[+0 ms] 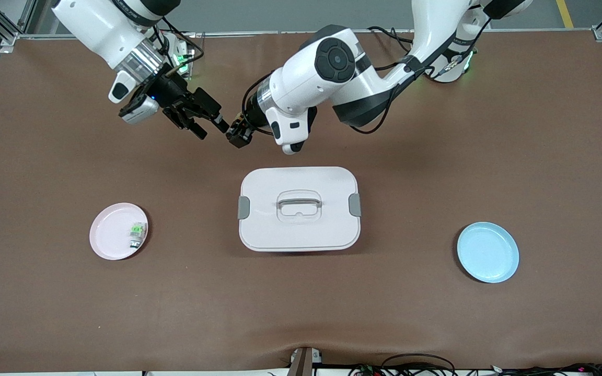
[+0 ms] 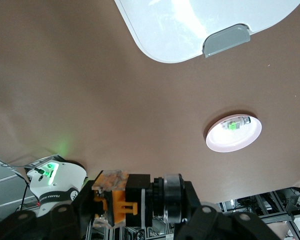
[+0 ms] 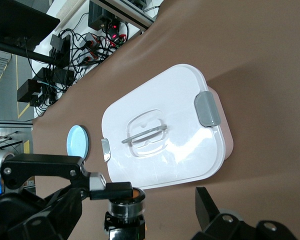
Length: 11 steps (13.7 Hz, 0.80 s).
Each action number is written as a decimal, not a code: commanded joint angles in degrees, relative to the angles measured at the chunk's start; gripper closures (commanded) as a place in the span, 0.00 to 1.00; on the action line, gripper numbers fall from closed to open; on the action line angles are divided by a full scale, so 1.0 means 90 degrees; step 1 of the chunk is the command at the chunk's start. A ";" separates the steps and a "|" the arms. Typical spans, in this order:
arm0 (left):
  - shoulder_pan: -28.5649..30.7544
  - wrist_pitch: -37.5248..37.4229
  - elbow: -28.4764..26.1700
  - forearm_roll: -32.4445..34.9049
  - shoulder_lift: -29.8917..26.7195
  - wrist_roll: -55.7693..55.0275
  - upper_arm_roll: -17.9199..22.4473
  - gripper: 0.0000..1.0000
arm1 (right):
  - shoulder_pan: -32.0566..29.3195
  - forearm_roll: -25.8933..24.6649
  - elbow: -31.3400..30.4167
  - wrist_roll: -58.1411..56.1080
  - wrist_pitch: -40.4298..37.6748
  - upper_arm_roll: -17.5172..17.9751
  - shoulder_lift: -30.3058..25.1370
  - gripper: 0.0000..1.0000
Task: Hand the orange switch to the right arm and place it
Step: 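Hold the switch with the left gripper while the right gripper reaches it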
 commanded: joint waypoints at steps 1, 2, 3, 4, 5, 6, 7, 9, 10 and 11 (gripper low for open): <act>-0.0041 -0.0008 0.0158 -0.0121 0.0146 -0.0035 0.0007 1.00 | 0.0221 0.0150 -0.0244 -0.0167 0.0100 -0.0045 -0.0111 0.00; -0.0041 -0.0008 0.0158 -0.0121 0.0156 -0.0035 0.0007 1.00 | 0.0260 0.0150 -0.0283 -0.0176 0.0110 -0.0025 -0.0121 0.00; -0.0041 -0.0008 0.0168 -0.0121 0.0156 -0.0035 0.0007 1.00 | 0.0270 0.0150 -0.0302 -0.0167 0.0110 0.0033 -0.0131 0.00; -0.0041 -0.0008 0.0159 -0.0121 0.0156 -0.0035 0.0007 1.00 | 0.0271 0.0150 -0.0322 -0.0176 0.0120 0.0063 -0.0122 0.00; -0.0051 -0.0008 0.0168 -0.0121 0.0156 -0.0026 0.0017 1.00 | 0.0290 0.0150 -0.0351 -0.0186 0.0120 0.0063 -0.0112 0.00; -0.0042 -0.0008 0.0159 -0.0121 0.0156 -0.0026 0.0017 1.00 | 0.0329 0.0150 -0.0361 -0.0186 0.0120 0.0063 -0.0102 0.00; -0.0051 -0.0008 0.0158 -0.0121 0.0165 -0.0026 0.0017 1.00 | 0.0368 0.0150 -0.0361 -0.0186 0.0120 0.0063 -0.0092 0.00; -0.0051 -0.0008 0.0158 -0.0121 0.0156 -0.0035 0.0017 1.00 | 0.0388 0.0150 -0.0410 -0.0186 0.0129 0.0063 -0.0073 0.00; -0.0051 -0.0008 0.0158 -0.0121 0.0156 -0.0045 0.0017 1.00 | 0.0417 0.0150 -0.0410 -0.0186 0.0159 0.0063 -0.0044 0.00; -0.0051 -0.0008 0.0158 -0.0121 0.0156 -0.0045 0.0017 1.00 | 0.0436 0.0150 -0.0400 -0.0186 0.0178 0.0063 -0.0005 0.00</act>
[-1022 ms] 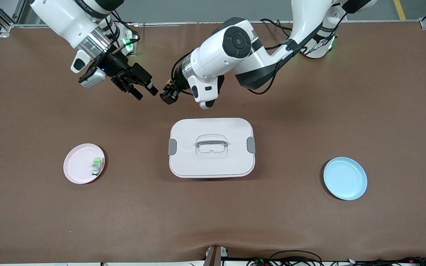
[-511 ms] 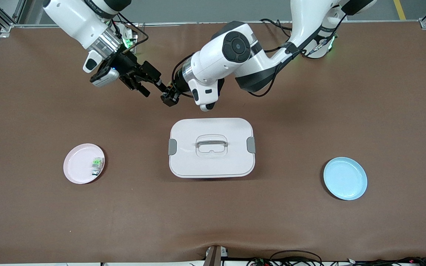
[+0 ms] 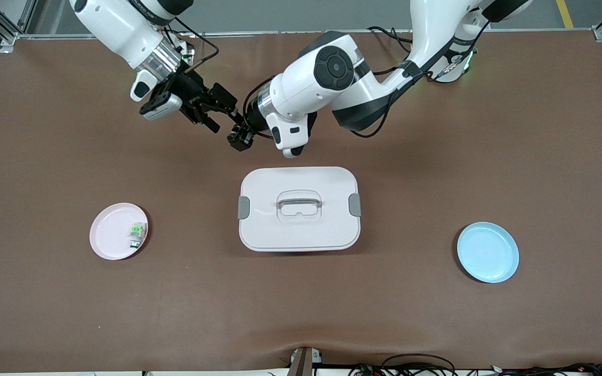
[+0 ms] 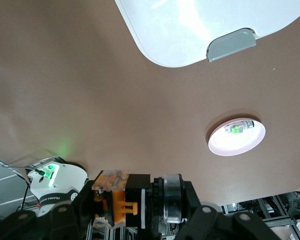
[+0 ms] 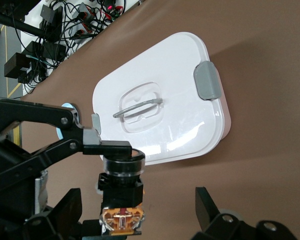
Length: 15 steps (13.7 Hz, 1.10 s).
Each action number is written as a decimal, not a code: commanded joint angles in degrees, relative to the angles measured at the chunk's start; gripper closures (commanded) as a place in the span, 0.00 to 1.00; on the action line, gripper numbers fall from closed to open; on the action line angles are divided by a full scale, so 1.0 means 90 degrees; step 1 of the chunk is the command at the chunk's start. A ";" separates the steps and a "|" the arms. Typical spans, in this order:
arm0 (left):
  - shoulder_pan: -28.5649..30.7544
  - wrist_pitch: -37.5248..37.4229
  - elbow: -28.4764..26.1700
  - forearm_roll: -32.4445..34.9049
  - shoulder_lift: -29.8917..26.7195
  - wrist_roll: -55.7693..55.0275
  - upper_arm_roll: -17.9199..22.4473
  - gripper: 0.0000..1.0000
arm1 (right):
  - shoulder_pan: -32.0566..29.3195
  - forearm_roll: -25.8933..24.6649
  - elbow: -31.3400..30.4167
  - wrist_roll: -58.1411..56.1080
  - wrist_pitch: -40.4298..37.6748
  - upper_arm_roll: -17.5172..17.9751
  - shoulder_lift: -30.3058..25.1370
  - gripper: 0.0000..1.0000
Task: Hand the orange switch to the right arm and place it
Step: 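Hold the switch with the left gripper while the right gripper reaches it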
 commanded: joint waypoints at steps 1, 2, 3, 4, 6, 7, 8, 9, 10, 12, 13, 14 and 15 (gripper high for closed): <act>-0.0052 -0.0008 0.0153 -0.0121 0.0061 -0.0055 0.0015 1.00 | 0.0129 0.0150 -0.0125 -0.0102 0.0192 -0.0008 0.0059 0.00; -0.0052 -0.0008 0.0153 -0.0121 0.0061 -0.0055 0.0015 1.00 | 0.0188 0.0150 -0.0115 -0.0102 0.0280 -0.0008 0.0146 0.00; -0.0052 -0.0008 0.0153 -0.0121 0.0061 -0.0045 0.0015 1.00 | 0.0237 0.0150 -0.0115 -0.0102 0.0387 -0.0008 0.0244 0.00; -0.0052 -0.0008 0.0153 -0.0121 0.0061 -0.0045 0.0015 1.00 | 0.0305 0.0150 -0.0105 -0.0102 0.0475 -0.0008 0.0332 0.00; -0.0052 -0.0008 0.0153 -0.0121 0.0061 -0.0045 0.0015 1.00 | 0.0335 0.0150 -0.0086 -0.0093 0.0515 -0.0008 0.0382 0.00; -0.0052 -0.0008 0.0153 -0.0121 0.0061 -0.0045 0.0015 1.00 | 0.0335 0.0150 -0.0086 -0.0092 0.0515 -0.0008 0.0382 0.00; -0.0052 -0.0008 0.0153 -0.0121 0.0061 -0.0045 0.0015 1.00 | 0.0344 0.0150 -0.0086 -0.0092 0.0515 -0.0008 0.0382 0.00; -0.0052 -0.0008 0.0153 -0.0121 0.0061 -0.0045 0.0015 1.00 | 0.0345 0.0150 -0.0086 -0.0092 0.0515 0.0002 0.0382 0.00; -0.0052 -0.0008 0.0153 -0.0121 0.0061 -0.0045 0.0015 1.00 | 0.0345 0.0150 -0.0086 -0.0092 0.0505 -0.0008 0.0382 0.00; -0.0052 -0.0008 0.0153 -0.0121 0.0061 -0.0045 0.0025 1.00 | 0.0374 0.0150 -0.0076 -0.0083 0.0505 -0.0008 0.0382 0.20; -0.0052 -0.0008 0.0153 -0.0121 0.0061 -0.0045 0.0025 1.00 | 0.0383 0.0150 -0.0066 -0.0083 0.0495 -0.0008 0.0382 0.42; -0.0052 -0.0008 0.0153 -0.0121 0.0061 -0.0045 0.0025 1.00 | 0.0384 0.0150 -0.0057 -0.0063 0.0466 -0.0008 0.0382 0.64; -0.0052 -0.0008 0.0153 -0.0121 0.0061 -0.0035 0.0025 1.00 | 0.0384 0.0150 -0.0027 0.0024 0.0447 -0.0008 0.0382 0.85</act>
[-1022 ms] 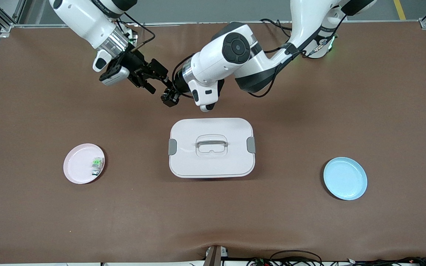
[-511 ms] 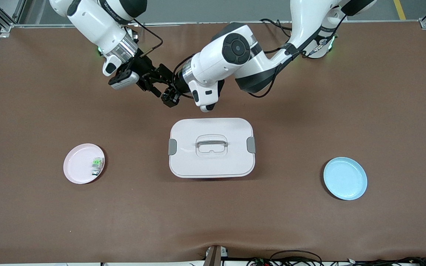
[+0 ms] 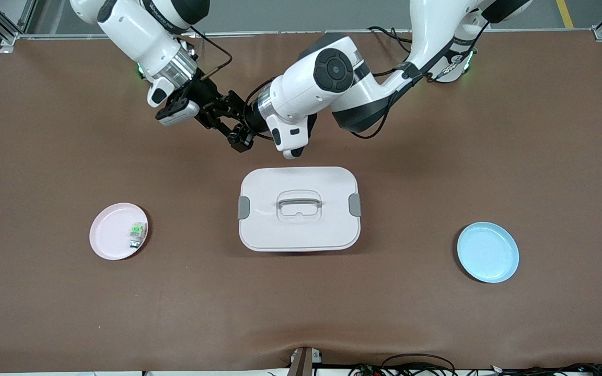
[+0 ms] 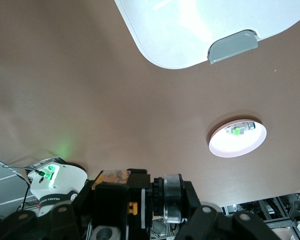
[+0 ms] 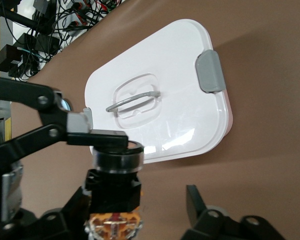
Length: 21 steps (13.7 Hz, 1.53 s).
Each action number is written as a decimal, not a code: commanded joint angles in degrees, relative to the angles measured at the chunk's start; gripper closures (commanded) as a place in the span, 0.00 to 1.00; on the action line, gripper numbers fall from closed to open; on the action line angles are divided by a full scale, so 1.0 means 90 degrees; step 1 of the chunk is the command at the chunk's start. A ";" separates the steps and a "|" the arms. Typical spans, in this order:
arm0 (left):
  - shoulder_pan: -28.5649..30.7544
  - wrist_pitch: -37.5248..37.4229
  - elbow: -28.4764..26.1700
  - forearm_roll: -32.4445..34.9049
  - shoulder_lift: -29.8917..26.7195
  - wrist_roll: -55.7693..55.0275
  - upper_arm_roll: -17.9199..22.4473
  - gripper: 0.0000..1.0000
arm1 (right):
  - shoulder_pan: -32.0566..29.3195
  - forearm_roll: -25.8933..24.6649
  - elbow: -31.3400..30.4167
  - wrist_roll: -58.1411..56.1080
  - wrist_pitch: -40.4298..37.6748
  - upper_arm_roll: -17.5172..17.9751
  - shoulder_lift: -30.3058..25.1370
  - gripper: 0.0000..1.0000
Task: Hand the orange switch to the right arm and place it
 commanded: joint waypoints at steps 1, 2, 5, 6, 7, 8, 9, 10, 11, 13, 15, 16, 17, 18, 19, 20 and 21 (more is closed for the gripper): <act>-0.0042 -0.0007 0.0145 -0.0121 0.0009 -0.0035 0.0014 1.00 | 0.0060 0.0145 -0.0038 0.0049 -0.0014 -0.0025 -0.0022 1.00; -0.0042 -0.0007 0.0145 -0.0121 0.0009 -0.0045 0.0014 1.00 | 0.0060 0.0145 -0.0018 0.0050 -0.0014 -0.0016 -0.0022 1.00; -0.0042 -0.0007 0.0145 -0.0121 -0.0001 -0.0026 0.0014 1.00 | 0.0089 0.0145 0.0011 0.0177 -0.0024 -0.0025 -0.0022 1.00; -0.0042 -0.0007 0.0145 -0.0121 -0.0001 -0.0026 0.0014 1.00 | 0.0108 0.0145 0.0011 0.0177 -0.0014 -0.0025 -0.0022 1.00; -0.0042 -0.0007 0.0145 -0.0121 -0.0010 -0.0016 0.0014 1.00 | 0.0109 0.0145 0.0011 0.0177 -0.0014 -0.0025 -0.0022 1.00; -0.0032 -0.0007 0.0145 -0.0121 -0.0020 -0.0016 0.0024 1.00 | 0.0109 0.0145 0.0011 0.0167 -0.0014 -0.0025 -0.0022 1.00; -0.0022 -0.0007 0.0145 -0.0121 -0.0030 -0.0026 0.0014 0.97 | 0.0109 0.0145 0.0011 0.0167 -0.0014 -0.0025 -0.0022 1.00; 0.0007 -0.0007 0.0145 -0.0121 -0.0040 -0.0035 0.0014 0.61 | 0.0109 0.0145 0.0011 0.0167 -0.0014 -0.0025 -0.0022 1.00; -0.0003 -0.0017 0.0145 -0.0092 -0.0069 -0.0006 0.0024 0.01 | 0.0109 0.0145 0.0031 0.0167 -0.0014 -0.0025 -0.0022 1.00; 0.0046 -0.0046 0.0145 -0.0091 -0.0088 -0.0006 0.0014 0.00 | 0.0109 0.0145 0.0031 0.0177 -0.0014 -0.0025 -0.0022 1.00; 0.0075 -0.0133 0.0145 -0.0062 -0.0225 -0.0006 0.0053 0.00 | 0.0109 0.0145 0.0031 0.0177 -0.0024 -0.0025 -0.0022 1.00; 0.0114 -0.0269 0.0145 -0.0052 -0.0235 0.0004 0.0053 0.00 | 0.0109 0.0145 0.0041 0.0167 -0.0024 -0.0025 -0.0022 1.00; 0.0240 -0.0377 0.0145 -0.0033 -0.0322 0.0004 0.0063 0.00 | 0.0109 0.0135 0.0070 0.0070 -0.0043 -0.0025 -0.0022 1.00; 0.0367 -0.0523 0.0135 0.0170 -0.0468 -0.0006 0.0073 0.00 | 0.0109 0.0029 0.0099 0.0002 -0.0101 -0.0025 -0.0022 1.00; 0.0436 -0.0737 0.0135 0.0472 -0.0615 0.0004 0.0063 0.00 | 0.0109 -0.0108 0.0177 -0.0338 -0.0286 -0.0035 0.0007 1.00; 0.0572 -0.0952 0.0135 0.0668 -0.0626 0.0004 0.0044 0.00 | 0.0041 -0.0370 0.0235 -0.0950 -0.0491 -0.0045 0.0017 1.00; 0.0747 -0.1148 0.0135 0.0796 -0.0635 0.0013 0.0034 0.00 | -0.0018 -0.0576 0.0275 -0.1507 -0.0686 -0.0083 0.0017 1.00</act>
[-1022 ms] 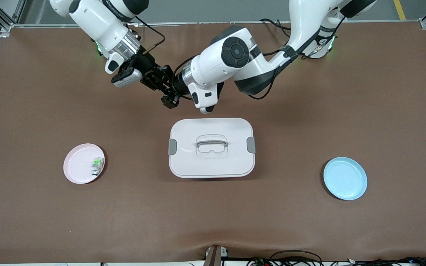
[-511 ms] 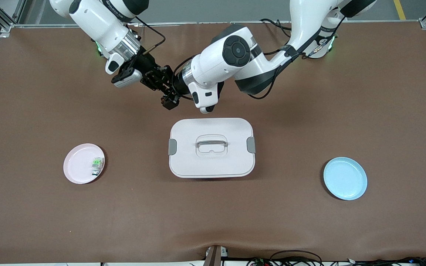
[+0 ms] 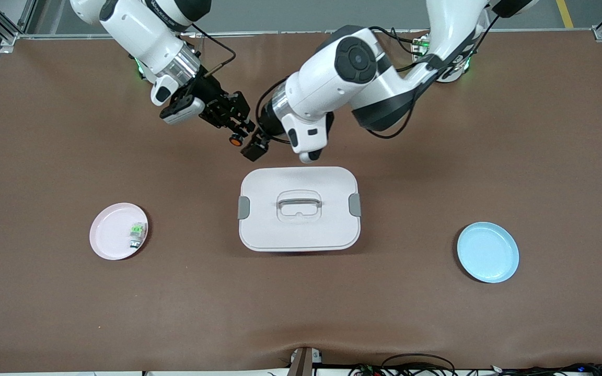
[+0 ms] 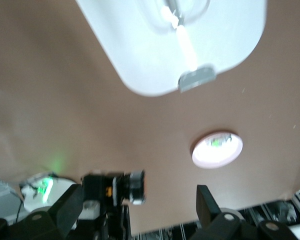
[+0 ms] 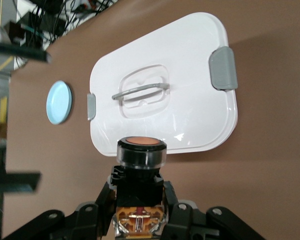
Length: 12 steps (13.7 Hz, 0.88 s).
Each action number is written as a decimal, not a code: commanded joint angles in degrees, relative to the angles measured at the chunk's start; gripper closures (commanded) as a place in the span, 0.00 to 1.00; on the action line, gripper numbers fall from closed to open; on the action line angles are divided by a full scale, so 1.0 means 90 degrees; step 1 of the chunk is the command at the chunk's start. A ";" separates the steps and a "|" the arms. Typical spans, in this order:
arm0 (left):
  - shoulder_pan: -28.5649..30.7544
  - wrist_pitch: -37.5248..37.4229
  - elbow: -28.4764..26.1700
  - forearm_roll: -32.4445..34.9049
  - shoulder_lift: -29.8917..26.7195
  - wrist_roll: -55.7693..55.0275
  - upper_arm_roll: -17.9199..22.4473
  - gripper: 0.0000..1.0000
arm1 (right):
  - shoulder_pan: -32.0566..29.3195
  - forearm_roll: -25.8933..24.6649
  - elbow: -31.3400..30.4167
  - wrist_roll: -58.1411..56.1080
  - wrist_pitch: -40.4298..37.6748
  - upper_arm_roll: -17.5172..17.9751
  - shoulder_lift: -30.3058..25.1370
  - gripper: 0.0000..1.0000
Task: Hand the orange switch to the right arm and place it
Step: 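Open the left gripper and withdraw it while the right gripper pulls away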
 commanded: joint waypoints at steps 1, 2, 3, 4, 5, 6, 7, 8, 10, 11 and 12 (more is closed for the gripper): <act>0.0337 -0.0561 -0.0065 0.0495 -0.0223 0.0052 0.0011 0.00 | -0.0218 -0.0500 0.0178 -0.1333 -0.0530 -0.0098 -0.0002 1.00; 0.0474 -0.0805 -0.0065 0.0826 -0.0358 0.0285 0.0011 0.00 | -0.0452 -0.0831 0.0246 -0.2083 -0.0802 -0.0098 0.0008 1.00; 0.0620 -0.1049 -0.0074 0.1139 -0.0505 0.0625 0.0001 0.00 | -0.0725 -0.1308 0.0401 -0.2854 -0.1279 -0.0098 0.0056 1.00; 0.0776 -0.1235 -0.0084 0.1326 -0.0574 0.0977 0.0001 0.00 | -0.1027 -0.1728 0.0615 -0.3355 -0.1835 -0.0098 0.0124 1.00; 0.0971 -0.1430 -0.0094 0.1386 -0.0671 0.1309 0.0011 0.00 | -0.1330 -0.2303 0.0869 -0.3785 -0.2391 -0.0098 0.0212 1.00; 0.1224 -0.1655 -0.0104 0.1386 -0.0721 0.1641 0.0001 0.00 | -0.1613 -0.2879 0.1162 -0.4254 -0.2880 -0.0098 0.0319 1.00; 0.1498 -0.1812 -0.0113 0.1386 -0.0779 0.2031 0.0001 0.00 | -0.1896 -0.3301 0.1435 -0.4732 -0.3359 -0.0098 0.0455 1.00; 0.1762 -0.1978 -0.0133 0.1406 -0.0838 0.2354 0.0011 0.00 | -0.2151 -0.3624 0.1680 -0.5346 -0.3634 -0.0098 0.0612 1.00; 0.2231 -0.2426 -0.0133 0.1687 -0.0897 0.3387 0.0001 0.00 | -0.2687 -0.3881 0.1867 -0.6635 -0.3647 -0.0098 0.0875 1.00; 0.2446 -0.2525 -0.0133 0.1815 -0.0974 0.4040 0.0001 0.00 | -0.3019 -0.3891 0.2042 -0.7376 -0.3628 -0.0098 0.1080 1.00; 0.2641 -0.2526 -0.0133 0.1864 -0.1014 0.4666 0.0001 0.00 | -0.3332 -0.3891 0.2304 -0.8244 -0.3618 -0.0098 0.1372 1.00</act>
